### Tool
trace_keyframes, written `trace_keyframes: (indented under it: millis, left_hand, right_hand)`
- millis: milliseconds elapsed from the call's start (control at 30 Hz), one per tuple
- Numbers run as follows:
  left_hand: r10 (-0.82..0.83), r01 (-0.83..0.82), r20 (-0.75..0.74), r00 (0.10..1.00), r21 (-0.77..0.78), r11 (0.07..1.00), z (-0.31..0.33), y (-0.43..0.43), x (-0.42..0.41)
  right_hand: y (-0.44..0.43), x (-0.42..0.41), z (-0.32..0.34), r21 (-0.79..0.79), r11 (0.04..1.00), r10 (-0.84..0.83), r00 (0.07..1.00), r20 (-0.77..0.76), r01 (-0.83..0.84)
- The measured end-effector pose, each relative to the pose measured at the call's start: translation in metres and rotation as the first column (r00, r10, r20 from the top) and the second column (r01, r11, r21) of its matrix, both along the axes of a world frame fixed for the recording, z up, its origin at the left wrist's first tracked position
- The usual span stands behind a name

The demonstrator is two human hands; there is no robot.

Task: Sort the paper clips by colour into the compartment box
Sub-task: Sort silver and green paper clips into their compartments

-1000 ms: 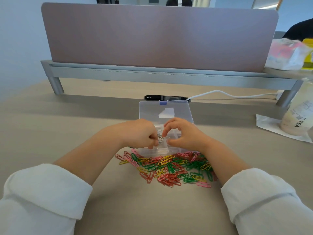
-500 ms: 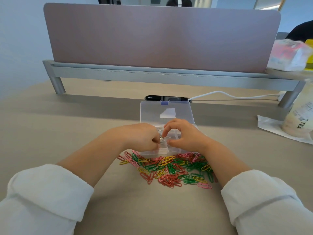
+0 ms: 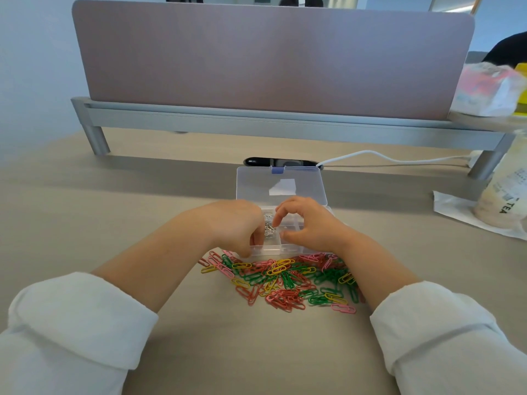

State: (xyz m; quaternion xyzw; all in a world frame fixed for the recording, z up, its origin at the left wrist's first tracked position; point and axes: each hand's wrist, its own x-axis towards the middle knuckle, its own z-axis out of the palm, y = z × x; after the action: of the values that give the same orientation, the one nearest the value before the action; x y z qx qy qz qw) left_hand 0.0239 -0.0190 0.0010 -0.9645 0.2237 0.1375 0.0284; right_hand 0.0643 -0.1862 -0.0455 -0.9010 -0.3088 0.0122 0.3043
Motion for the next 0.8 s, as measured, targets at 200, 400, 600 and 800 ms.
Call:
trace_keyframes:
  millis: [200, 400, 600, 800]
  left_hand:
    - [0.010, -0.010, 0.013, 1.000, -0.034, 0.999, 0.004, 0.003, 0.001]
    - [0.033, -0.039, 0.062, 0.998, 0.109, 0.993, 0.007, 0.007, 0.001]
    - [0.036, -0.045, 0.069, 0.997, 0.127, 0.991, 0.002, 0.006, 0.003]
    - [0.023, -0.025, 0.039, 0.999, 0.067, 0.997, 0.001, 0.008, 0.006]
  right_hand:
    - [0.000, 0.001, -0.001, 0.007, 1.000, 0.001, 1.000, 0.006, -0.001]
    - [0.000, 0.001, -0.001, 0.002, 1.000, 0.000, 1.000, -0.004, 0.000]
    - [0.000, 0.003, -0.002, 0.003, 1.000, -0.005, 1.000, 0.003, 0.005]
    - [0.000, 0.002, -0.003, -0.001, 1.000, -0.007, 1.000, 0.005, 0.007]
